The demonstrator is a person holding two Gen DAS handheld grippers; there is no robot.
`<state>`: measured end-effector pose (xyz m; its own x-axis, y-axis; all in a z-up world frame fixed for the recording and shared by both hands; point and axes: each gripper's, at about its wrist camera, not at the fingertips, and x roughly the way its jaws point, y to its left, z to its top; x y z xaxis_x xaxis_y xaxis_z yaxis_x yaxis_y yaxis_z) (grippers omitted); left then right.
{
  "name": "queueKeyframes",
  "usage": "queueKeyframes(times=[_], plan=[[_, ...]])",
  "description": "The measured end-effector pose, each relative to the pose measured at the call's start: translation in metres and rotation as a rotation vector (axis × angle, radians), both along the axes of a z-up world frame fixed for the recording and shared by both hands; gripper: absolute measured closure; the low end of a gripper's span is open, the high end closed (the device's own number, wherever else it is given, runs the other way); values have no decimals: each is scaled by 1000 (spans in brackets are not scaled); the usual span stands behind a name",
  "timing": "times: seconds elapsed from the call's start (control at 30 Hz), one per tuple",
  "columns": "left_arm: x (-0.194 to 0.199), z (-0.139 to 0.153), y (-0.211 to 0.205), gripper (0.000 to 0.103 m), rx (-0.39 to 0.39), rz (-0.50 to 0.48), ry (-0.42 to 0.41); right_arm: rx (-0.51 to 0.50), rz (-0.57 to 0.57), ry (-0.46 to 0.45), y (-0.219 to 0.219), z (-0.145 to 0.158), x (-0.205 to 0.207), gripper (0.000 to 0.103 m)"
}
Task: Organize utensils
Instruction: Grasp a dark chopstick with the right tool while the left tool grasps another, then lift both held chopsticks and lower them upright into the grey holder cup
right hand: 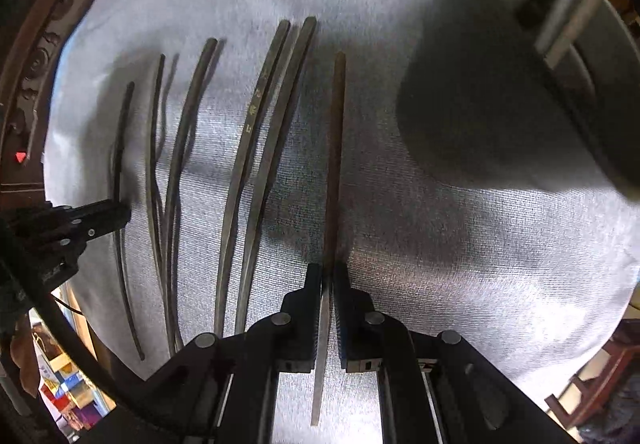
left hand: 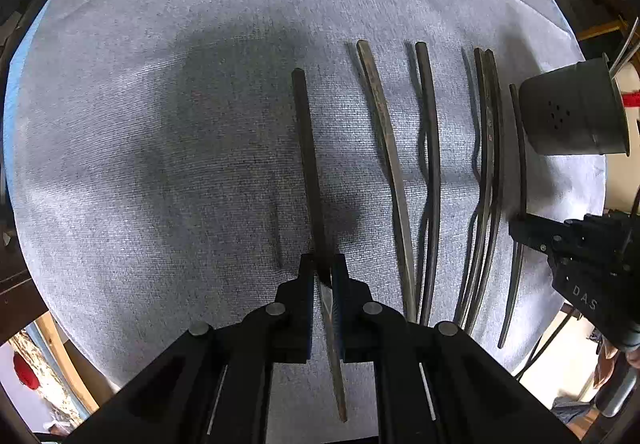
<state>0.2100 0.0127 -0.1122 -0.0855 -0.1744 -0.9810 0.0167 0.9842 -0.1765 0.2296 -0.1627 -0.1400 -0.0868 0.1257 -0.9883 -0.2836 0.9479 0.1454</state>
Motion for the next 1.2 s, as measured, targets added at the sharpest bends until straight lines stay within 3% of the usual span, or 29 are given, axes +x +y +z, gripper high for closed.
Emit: queueKeyframes(times=[0.23, 0.4, 0.53, 0.93, 1.2], plan=[[7, -8, 0, 95, 4, -7, 22, -103, 66, 43, 28, -2, 14, 91], [6, -9, -7, 95, 8, -21, 3, -116, 95, 10, 39, 5, 9, 93], [-6, -8, 1, 97, -23, 3, -23, -6, 45, -68, 31, 15, -4, 97], [-42, 33, 30, 98, -129, 114, -241, 247, -121, -363, -17, 53, -59, 97], [-60, 57, 51, 98, -107, 194, -407, 386, -302, -515, -72, 69, -87, 97]])
